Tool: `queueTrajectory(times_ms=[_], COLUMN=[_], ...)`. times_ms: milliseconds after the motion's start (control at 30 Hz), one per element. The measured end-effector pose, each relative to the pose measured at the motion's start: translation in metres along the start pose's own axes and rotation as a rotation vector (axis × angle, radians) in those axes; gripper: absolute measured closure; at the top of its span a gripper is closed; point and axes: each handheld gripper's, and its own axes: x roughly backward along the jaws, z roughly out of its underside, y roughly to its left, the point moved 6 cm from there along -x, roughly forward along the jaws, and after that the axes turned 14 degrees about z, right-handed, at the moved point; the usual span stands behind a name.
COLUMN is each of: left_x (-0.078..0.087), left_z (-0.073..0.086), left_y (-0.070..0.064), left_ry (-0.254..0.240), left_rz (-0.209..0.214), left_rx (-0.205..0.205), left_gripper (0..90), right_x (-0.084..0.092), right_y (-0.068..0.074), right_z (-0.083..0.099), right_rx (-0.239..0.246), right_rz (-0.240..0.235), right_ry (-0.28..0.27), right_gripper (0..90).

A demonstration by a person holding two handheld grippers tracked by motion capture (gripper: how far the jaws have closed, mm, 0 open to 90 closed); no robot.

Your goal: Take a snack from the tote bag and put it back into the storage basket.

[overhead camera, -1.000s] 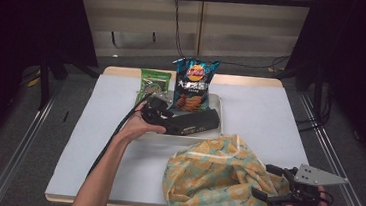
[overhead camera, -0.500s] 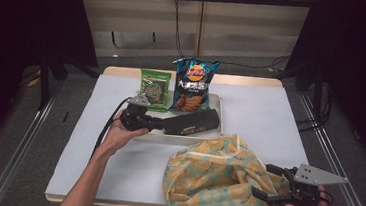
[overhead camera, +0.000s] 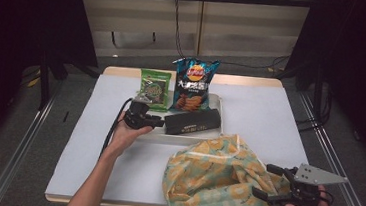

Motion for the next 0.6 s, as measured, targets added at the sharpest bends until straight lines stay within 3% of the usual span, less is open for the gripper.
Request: queueTrajectory(times_ms=[167, 533, 600], left_x=[-0.002, -0.01, -0.01], left_z=[-0.007, -0.015, -0.014], left_y=[0.01, 0.025, 0.027], left_ry=[-0.007, -0.073, -0.06], left_rz=[-0.037, -0.073, -0.079], left_rx=[0.019, 0.078, 0.082], left_gripper=[67.1, 64.1, 60.1], right_x=[-0.001, -0.001, -0.001], right_y=[0.001, 0.0, 0.0], right_z=[0.0, 0.0, 0.0], right_rx=[0.001, -0.002, -0.003], right_rz=[-0.002, 0.002, 0.001], right_ry=[0.004, 0.004, 0.005], right_gripper=[9.5, 9.5, 9.5])
